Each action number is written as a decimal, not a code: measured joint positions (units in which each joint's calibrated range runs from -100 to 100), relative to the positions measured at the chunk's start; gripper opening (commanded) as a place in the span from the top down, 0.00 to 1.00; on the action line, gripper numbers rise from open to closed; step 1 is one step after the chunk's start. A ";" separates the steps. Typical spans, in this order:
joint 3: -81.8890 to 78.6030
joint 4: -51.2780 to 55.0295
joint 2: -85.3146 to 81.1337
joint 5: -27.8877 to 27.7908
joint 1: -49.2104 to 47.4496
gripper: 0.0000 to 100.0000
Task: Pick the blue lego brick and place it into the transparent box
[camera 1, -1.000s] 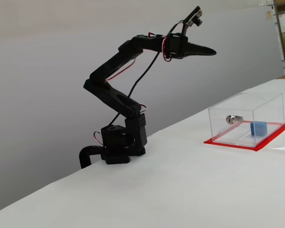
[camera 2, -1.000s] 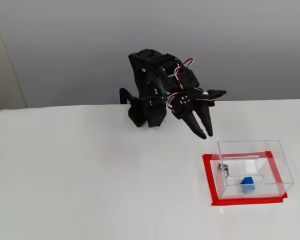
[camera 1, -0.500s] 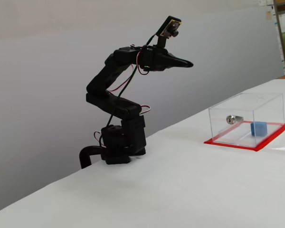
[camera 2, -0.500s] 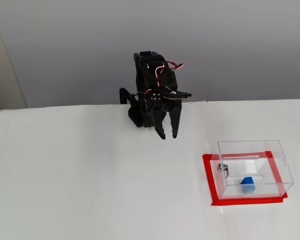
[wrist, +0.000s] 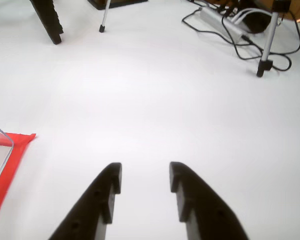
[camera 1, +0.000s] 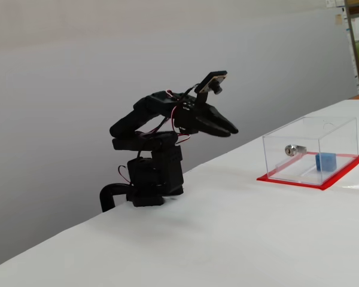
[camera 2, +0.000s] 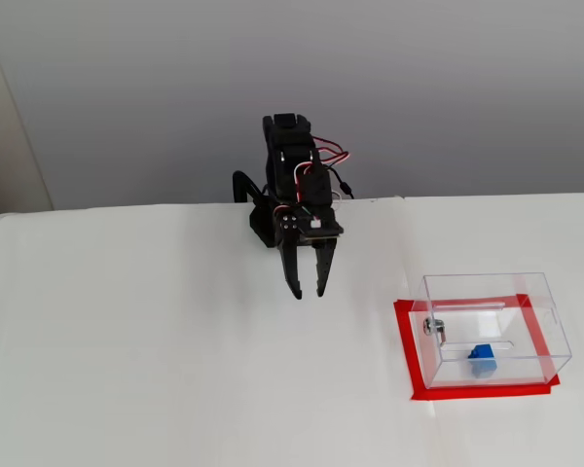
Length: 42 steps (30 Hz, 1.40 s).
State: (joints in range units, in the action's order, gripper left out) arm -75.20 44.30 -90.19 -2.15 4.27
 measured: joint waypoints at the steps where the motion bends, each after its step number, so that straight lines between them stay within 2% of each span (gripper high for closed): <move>1: -2.47 0.00 -1.69 0.49 0.21 0.89; 9: -16.06 -0.94 -8.71 2.64 3.21 0.90; 16: -22.42 -10.20 -8.96 2.69 6.20 0.90; 22: -23.30 -11.05 -8.96 2.69 6.20 0.90; 37: -23.30 5.14 -8.96 2.49 5.45 0.90; 42: -23.30 6.17 -8.96 2.49 5.45 0.90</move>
State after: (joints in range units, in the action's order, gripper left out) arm -98.50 50.47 -99.15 0.34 9.72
